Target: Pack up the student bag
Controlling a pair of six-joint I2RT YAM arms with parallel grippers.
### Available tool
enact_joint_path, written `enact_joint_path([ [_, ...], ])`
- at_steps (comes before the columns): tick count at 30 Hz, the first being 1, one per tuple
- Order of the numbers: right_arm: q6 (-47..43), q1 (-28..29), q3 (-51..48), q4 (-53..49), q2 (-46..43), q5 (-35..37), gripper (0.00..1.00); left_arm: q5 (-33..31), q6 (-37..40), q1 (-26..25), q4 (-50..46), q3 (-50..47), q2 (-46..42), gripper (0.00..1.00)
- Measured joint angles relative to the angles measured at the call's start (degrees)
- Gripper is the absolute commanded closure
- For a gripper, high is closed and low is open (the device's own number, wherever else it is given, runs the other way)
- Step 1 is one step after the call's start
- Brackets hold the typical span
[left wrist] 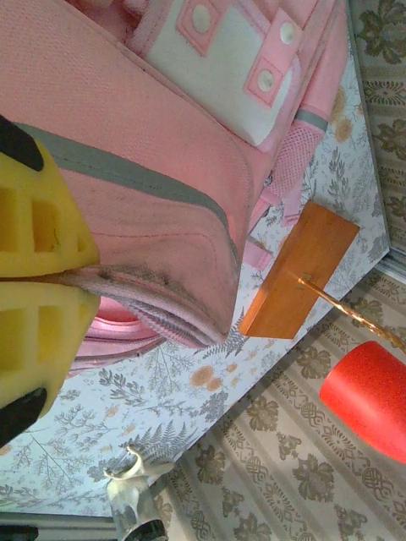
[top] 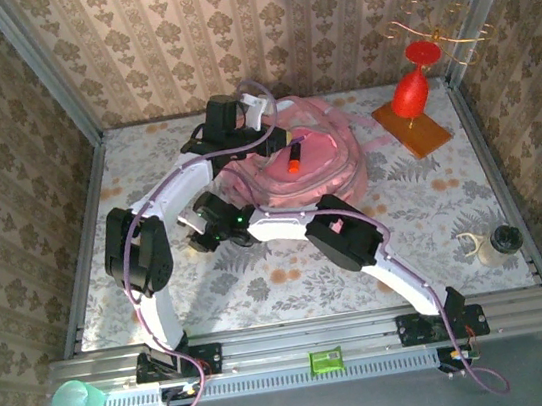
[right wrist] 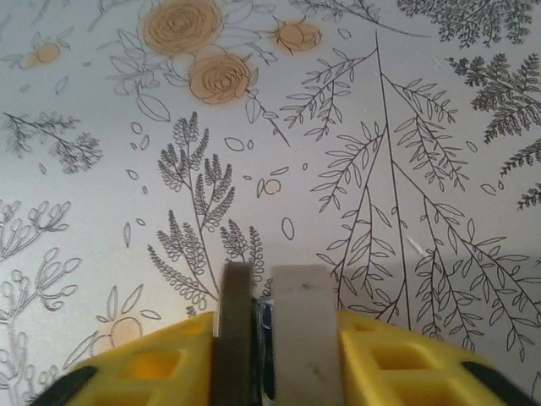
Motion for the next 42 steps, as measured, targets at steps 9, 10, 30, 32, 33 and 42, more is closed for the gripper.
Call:
enact_joint_path([
  [9, 9.90, -0.70, -35.80, 3.93, -29.07, -0.98, 0.77, 0.04, 0.00, 0.50, -0.02, 0.00, 0.00, 1.00],
  [10, 11.93, -1.49, -41.57, 4.87, -35.50, -1.33, 0.77, 0.04, 0.00, 0.52, -0.04, 0.00, 0.00, 1.00],
  [30, 46.99, -30.01, -42.91, 8.94, -45.99, 11.15, 0.53, 0.00, -0.46, 0.22, 0.13, -0.55, -0.44, 1.00],
  [32, 48.09, -30.01, -40.09, 8.66, -42.51, 11.82, 0.42, -0.02, -0.48, 0.15, 0.09, -0.55, -0.44, 1.00],
  [33, 48.11, -30.01, -38.93, 8.52, -41.24, 12.07, 0.37, -0.04, -0.68, -0.04, 0.07, -0.55, -0.44, 1.00],
  [42, 38.84, -29.70, -49.40, 5.62, -55.56, 11.45, 0.28, -1.77, -1.33, -0.44, 0.90, -2.51, -1.81, 1.00],
])
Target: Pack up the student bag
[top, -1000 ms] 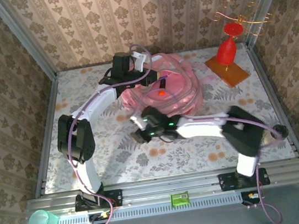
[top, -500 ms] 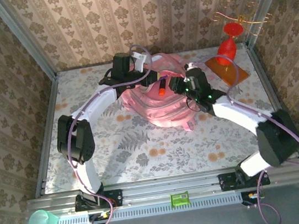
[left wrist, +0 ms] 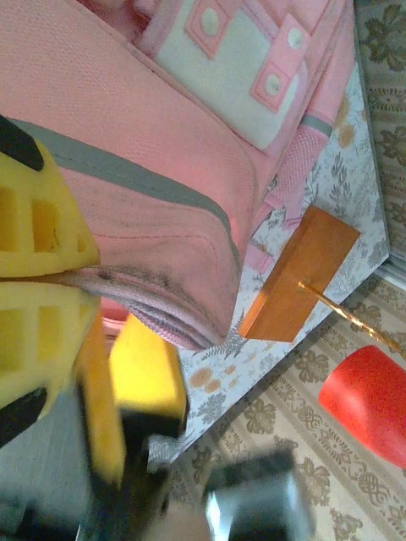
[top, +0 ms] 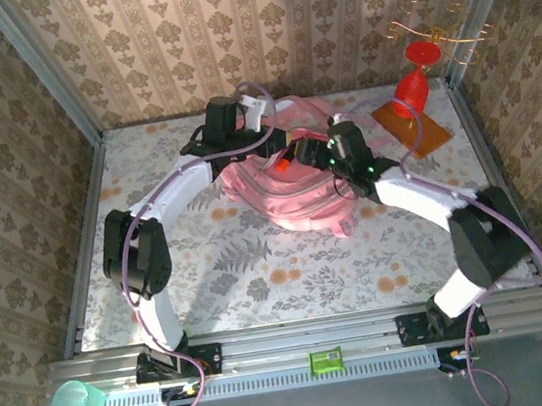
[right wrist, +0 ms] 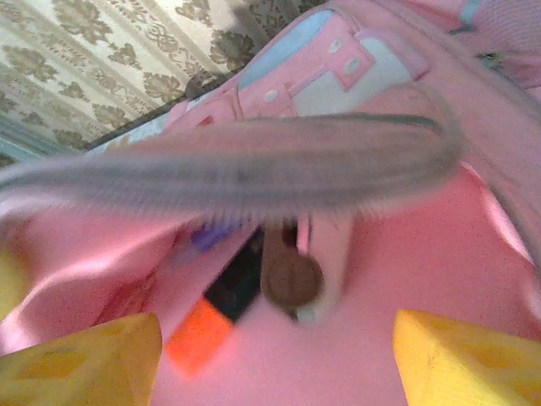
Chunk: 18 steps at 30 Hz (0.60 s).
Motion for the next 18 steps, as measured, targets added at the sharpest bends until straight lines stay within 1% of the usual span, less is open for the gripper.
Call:
enact_joint_path([
  [3, -2.49, -0.09, -6.49, -2.99, -11.23, 2.21, 0.27, -1.29, -0.33, -0.13, 1.44, -3.02, -1.73, 1.00],
  [4, -2.80, -0.57, -7.52, -4.00, -13.60, 3.08, 0.26, -1.73, -0.48, -0.13, 2.36, -4.17, -2.34, 1.00],
  [6, -2.91, -2.64, -7.74, -5.16, -14.21, 3.52, 0.26, -2.47, -0.94, -0.13, 3.67, -6.40, -3.61, 1.00],
  [9, -2.60, -6.32, -6.40, -4.72, -7.96, 1.84, 0.27, -3.30, -1.42, -0.24, 5.09, -9.75, -5.75, 1.00],
  [11, -2.49, -7.34, -4.09, -4.72, -1.07, -0.74, 0.32, -4.20, -1.70, -0.46, 5.90, -12.09, -7.39, 1.00],
  [15, -2.91, -7.17, 4.59, -5.57, 11.61, -9.84, 0.48, -8.59, -2.12, -1.99, 7.15, -19.80, -13.75, 1.00],
  [18, -3.98, -7.04, 14.36, -9.22, 18.86, -17.18, 0.52, -14.73, -2.12, -4.09, 8.09, -25.97, -19.06, 1.00],
])
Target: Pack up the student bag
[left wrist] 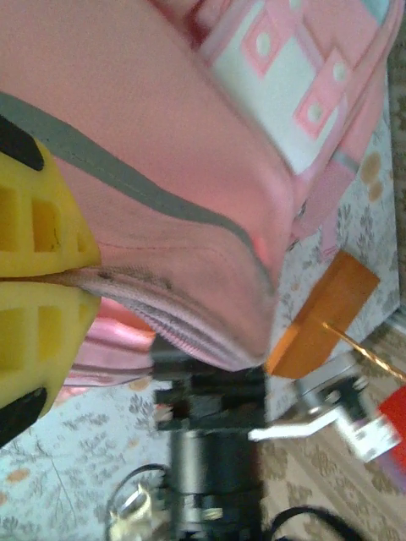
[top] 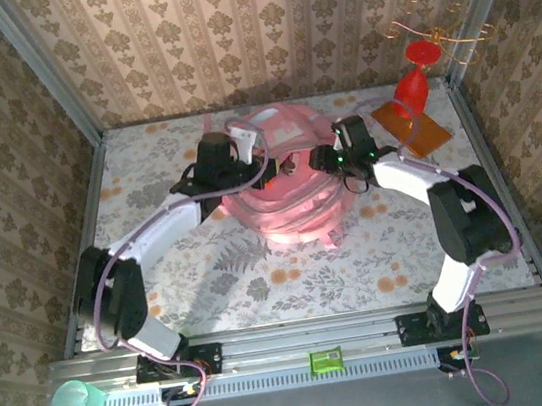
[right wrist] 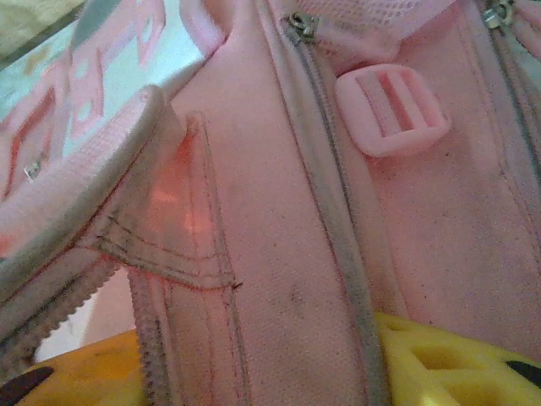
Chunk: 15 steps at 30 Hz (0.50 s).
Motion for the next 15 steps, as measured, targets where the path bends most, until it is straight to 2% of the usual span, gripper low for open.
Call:
enact_joint_path([
  [3, -2.10, 0.79, 11.21, -2.62, 7.78, -5.88, 0.53, -4.68, -0.63, -2.05, 0.52, -3.13, -2.60, 1.00],
  [5, -3.80, 1.20, 16.50, -4.94, 11.43, -7.41, 0.51, -6.01, -1.36, -3.23, 0.55, -2.95, -2.19, 0.93],
  [8, -6.75, 0.98, 19.93, -10.27, 13.03, -6.16, 0.46, -5.60, -1.68, -4.72, -1.11, 0.87, 1.27, 0.67],
  [11, -9.53, -0.26, 18.80, -13.94, 10.84, -1.51, 0.39, -5.44, -1.09, -5.92, -1.38, 5.11, 3.93, 0.51],
  [15, -12.13, -0.98, 7.61, -15.41, -1.29, 8.22, 0.30, -8.41, -0.57, -4.94, -0.07, 1.01, -1.29, 0.27],
])
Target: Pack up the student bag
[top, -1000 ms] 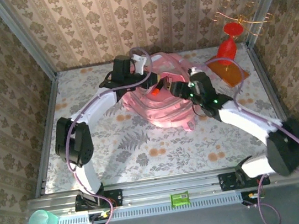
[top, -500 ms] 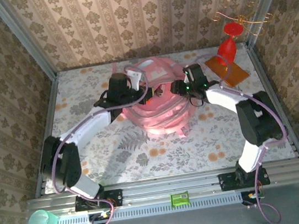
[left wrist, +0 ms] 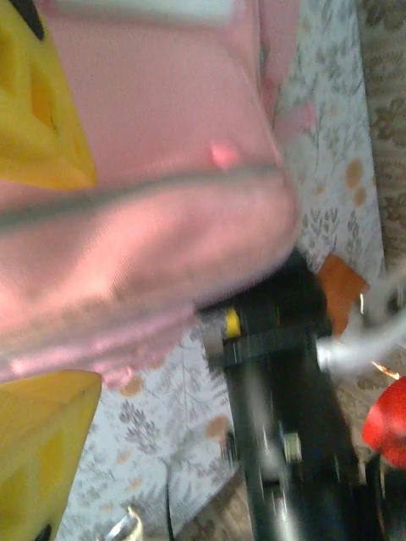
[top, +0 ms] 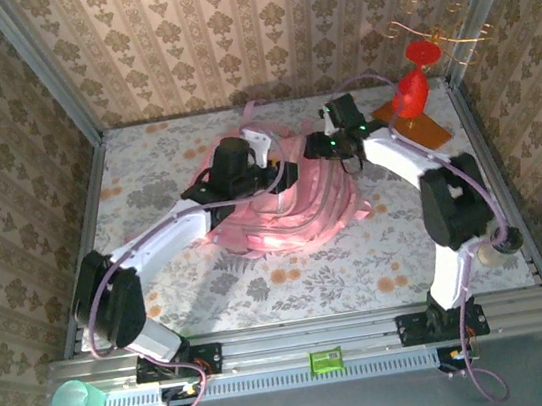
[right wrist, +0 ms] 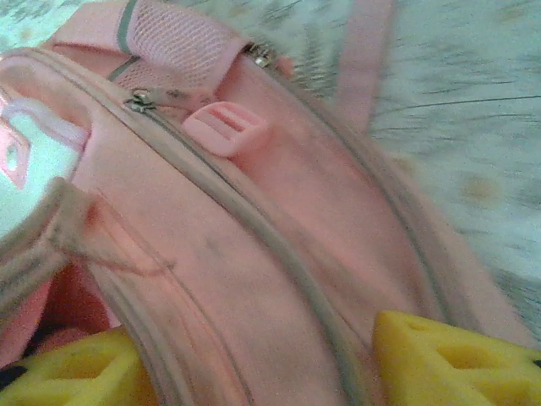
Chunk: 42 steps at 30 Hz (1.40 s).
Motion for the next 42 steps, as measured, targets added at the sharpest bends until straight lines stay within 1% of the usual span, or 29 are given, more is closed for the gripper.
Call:
enact_joint_path([
  [2, -0.57, 0.42, -6.64, -0.22, -8.66, 4.42, 0.28, -1.84, -0.92, 2.25, 0.72, -5.73, -5.73, 0.24],
  [4, -1.01, 2.67, -11.93, 0.57, -16.24, 7.23, 0.27, -2.29, -2.40, 6.03, 0.87, -11.63, -11.32, 0.24],
  [5, -1.18, 4.35, -14.05, 1.46, -19.06, 8.02, 0.27, -2.05, -2.95, 7.74, 0.72, -13.20, -12.55, 0.25],
  [7, -1.20, 8.09, -17.97, 3.48, -23.21, 8.39, 0.28, -0.11, -4.22, 10.60, -0.35, -14.56, -12.44, 0.27],
  [8, -1.14, 9.57, -19.61, 4.15, -24.44, 8.37, 0.29, 1.18, -4.55, 11.02, -0.90, -14.49, -11.52, 0.28],
  [10, -0.09, 12.57, -23.93, 5.75, -26.67, 7.76, 0.33, 4.96, -5.31, 10.60, -1.66, -14.27, -8.52, 0.32],
  [12, 1.77, 13.64, -28.09, 7.23, -28.02, 6.67, 0.38, 7.82, -6.08, 9.68, -2.34, -14.10, -5.86, 0.34],
  [15, 5.09, 13.86, -35.06, 12.00, -28.87, 3.78, 0.42, 10.71, -6.73, 8.33, -3.61, -12.52, -1.79, 0.38],
  [18, 7.10, 13.44, -38.49, 14.86, -28.06, 0.94, 0.47, 11.58, -6.71, 7.82, -5.81, -8.70, 2.03, 0.44],
  [21, 7.72, 11.69, -38.14, 17.68, -25.92, -1.57, 0.52, 12.59, -6.91, 7.93, -6.10, -6.99, 4.50, 0.50],
  [24, 6.64, 8.68, -35.71, 17.94, -21.84, -4.02, 0.58, 13.14, -7.76, 7.85, -4.68, -6.99, 6.16, 0.60],
  [27, 4.09, 5.38, -29.86, 15.74, -15.61, -5.31, 0.60, 13.44, -9.66, 7.61, -1.51, -7.23, 7.91, 0.74],
  [29, 1.73, 3.87, -25.88, 13.38, -12.98, -4.57, 0.56, 13.38, -11.26, 7.37, 0.85, -7.78, 8.44, 0.83],
  [30, 0.70, 3.58, -24.28, 12.11, -12.52, -3.30, 0.51, 13.33, -12.31, 7.15, 2.10, -8.22, 8.59, 0.89],
  [31, -0.35, 3.67, -23.30, 10.78, -12.72, -1.53, 0.43, 13.14, -13.40, 6.82, 3.23, -8.68, 8.70, 0.96],
  [32, -0.90, 4.04, -22.84, 9.62, -13.31, 0.70, 0.38, 12.94, -14.21, 6.58, 4.07, -9.05, 8.83, 1.00],
  [34, -1.84, 6.25, -22.69, 6.62, -16.15, 8.02, 0.31, 12.76, -15.96, 6.08, 5.81, -9.97, 9.14, 1.00],
  [35, -1.86, 7.80, -22.82, 5.68, -17.64, 11.34, 0.29, 12.70, -16.50, 5.90, 6.75, -10.36, 9.22, 1.00],
  [37, -1.62, 13.60, -24.09, 4.81, -22.16, 17.70, 0.27, 12.66, -17.70, 5.60, 8.55, -11.06, 9.22, 1.00],
  [40, 0.17, 22.69, -26.80, 5.57, -27.71, 21.94, 0.27, 12.70, -18.78, 5.29, 10.01, -11.58, 9.31, 1.00],
  [42, 1.79, 27.39, -27.28, 6.60, -27.71, 23.61, 0.28, 12.79, -19.39, 5.20, 10.78, -11.69, 9.46, 1.00],
])
